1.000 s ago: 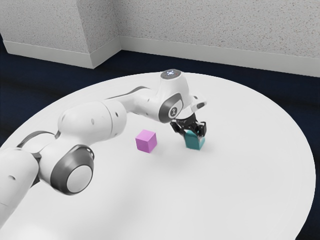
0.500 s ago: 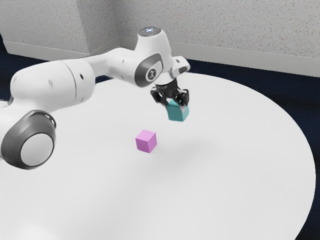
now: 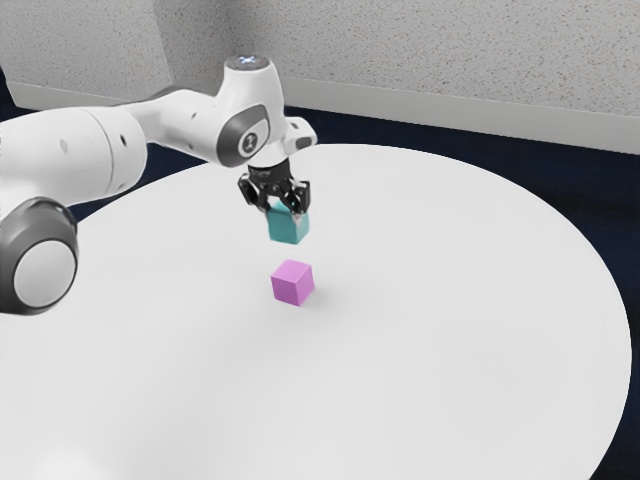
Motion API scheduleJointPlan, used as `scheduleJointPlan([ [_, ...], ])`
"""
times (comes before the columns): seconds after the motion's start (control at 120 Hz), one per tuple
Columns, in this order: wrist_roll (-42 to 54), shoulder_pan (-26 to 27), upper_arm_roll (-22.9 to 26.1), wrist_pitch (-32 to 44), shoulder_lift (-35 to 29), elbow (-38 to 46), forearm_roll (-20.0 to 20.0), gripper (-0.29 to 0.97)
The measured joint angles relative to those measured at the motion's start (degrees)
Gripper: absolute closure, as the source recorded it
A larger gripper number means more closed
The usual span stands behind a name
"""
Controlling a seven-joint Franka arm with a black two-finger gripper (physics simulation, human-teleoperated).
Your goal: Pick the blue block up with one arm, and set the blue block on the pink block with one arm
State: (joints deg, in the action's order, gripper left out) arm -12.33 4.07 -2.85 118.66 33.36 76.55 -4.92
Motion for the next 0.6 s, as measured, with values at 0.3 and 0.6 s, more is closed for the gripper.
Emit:
scheduleJointPlan([
  [0.3,5.4,0.2,0.1,0.6,1.6,-0.2,-1.3,0.65],
  [0.6,9.0,0.4,0.5,2.8,1.0,3.9,-1.8,0.65],
])
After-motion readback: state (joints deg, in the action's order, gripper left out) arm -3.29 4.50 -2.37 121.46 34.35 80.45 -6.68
